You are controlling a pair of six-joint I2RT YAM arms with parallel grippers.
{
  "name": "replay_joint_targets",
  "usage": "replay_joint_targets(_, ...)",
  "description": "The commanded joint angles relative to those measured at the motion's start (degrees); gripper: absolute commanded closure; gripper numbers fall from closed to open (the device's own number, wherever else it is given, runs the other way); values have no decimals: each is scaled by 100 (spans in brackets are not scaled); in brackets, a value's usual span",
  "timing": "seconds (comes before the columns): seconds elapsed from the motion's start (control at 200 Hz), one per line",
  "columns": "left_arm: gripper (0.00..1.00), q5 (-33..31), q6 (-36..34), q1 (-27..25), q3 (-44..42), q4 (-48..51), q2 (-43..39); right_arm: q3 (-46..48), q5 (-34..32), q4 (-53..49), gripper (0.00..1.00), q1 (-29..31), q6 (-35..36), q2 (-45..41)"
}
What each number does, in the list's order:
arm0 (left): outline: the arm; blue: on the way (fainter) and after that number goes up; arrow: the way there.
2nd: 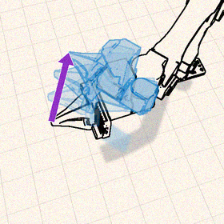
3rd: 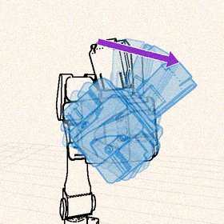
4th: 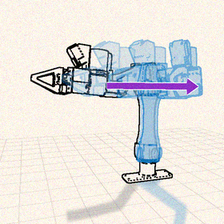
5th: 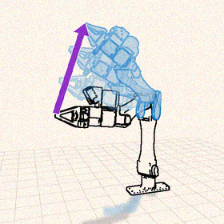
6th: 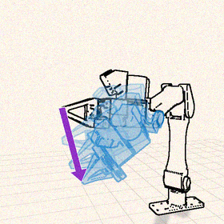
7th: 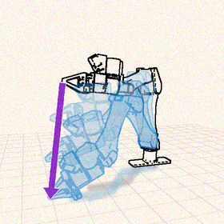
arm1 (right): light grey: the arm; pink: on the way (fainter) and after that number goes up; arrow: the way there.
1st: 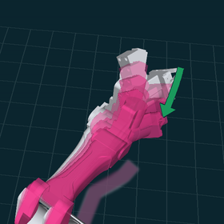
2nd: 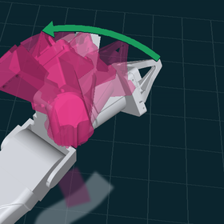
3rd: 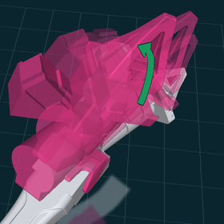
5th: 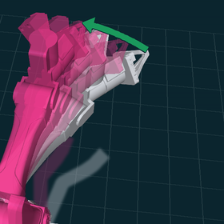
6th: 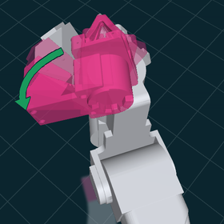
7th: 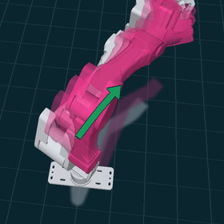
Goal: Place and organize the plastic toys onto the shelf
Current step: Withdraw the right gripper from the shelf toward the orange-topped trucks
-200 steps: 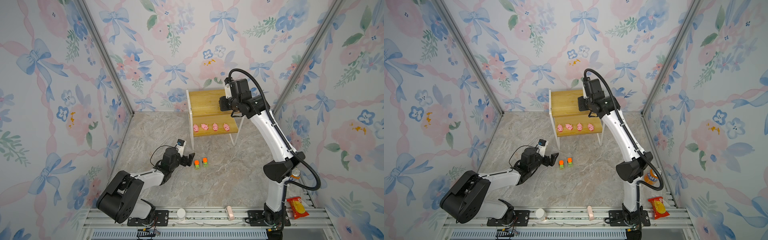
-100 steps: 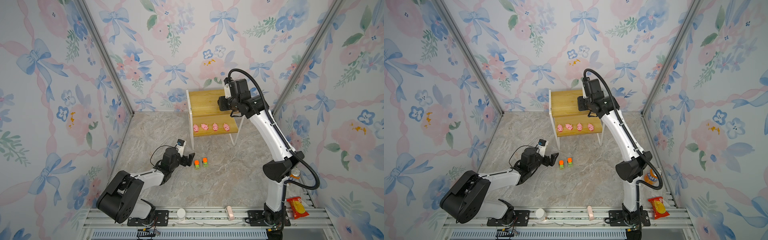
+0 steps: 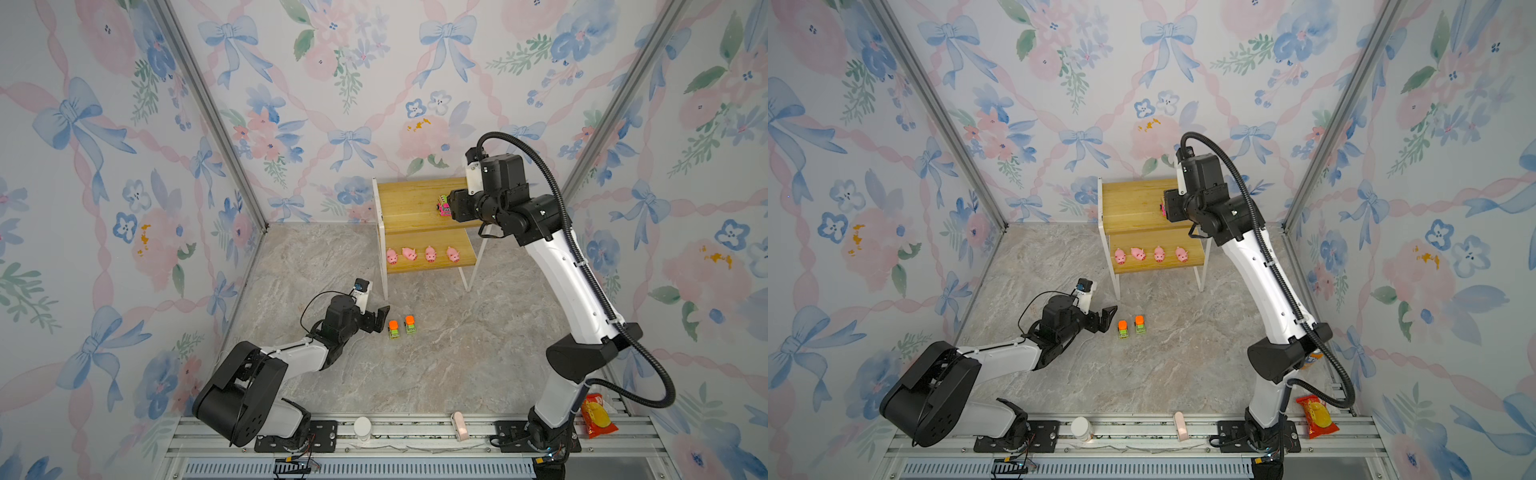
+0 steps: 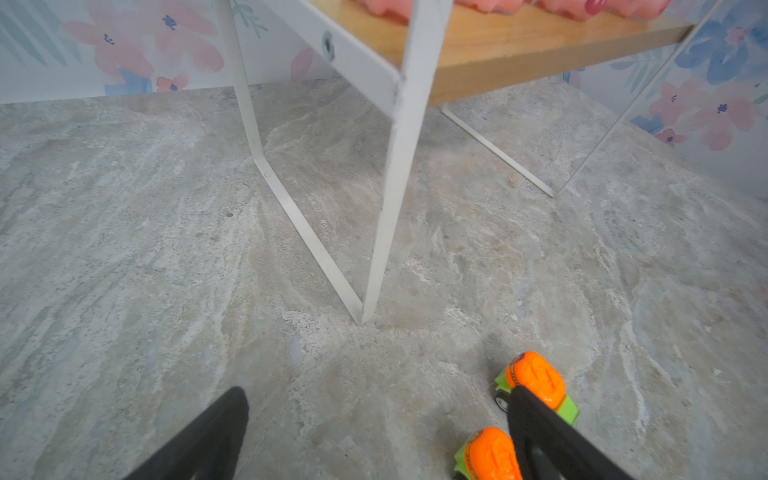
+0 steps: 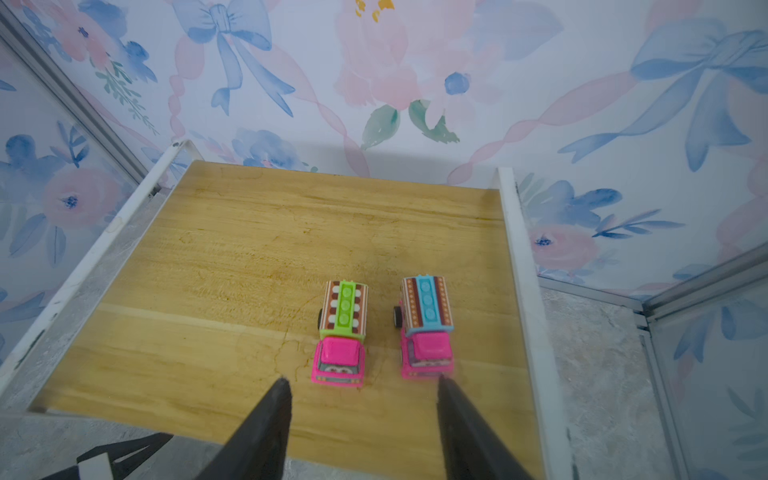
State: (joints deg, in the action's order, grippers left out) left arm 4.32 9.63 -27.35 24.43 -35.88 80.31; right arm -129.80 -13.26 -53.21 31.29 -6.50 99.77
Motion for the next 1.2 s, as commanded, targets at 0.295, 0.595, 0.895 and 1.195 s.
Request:
replay_joint_targets(0.295,2,56,-23,-7,11,-3,71,5819,-343,2045,38,1203,-1253,-3559)
replay_joint_targets(0.595,2,78,-20,-18,-11,-7,63,8178,-1045,3333,36,2402,-2522,-3330)
replay_joint_targets(0.895,2,80,-5,-16,-43,-8,40,7908,-922,4406,36,2707,-2527,-1380)
replay_joint_targets(1.195,2,38,-22,-9,-89,-11,11,7355,-478,4648,36,2477,-2548,-268)
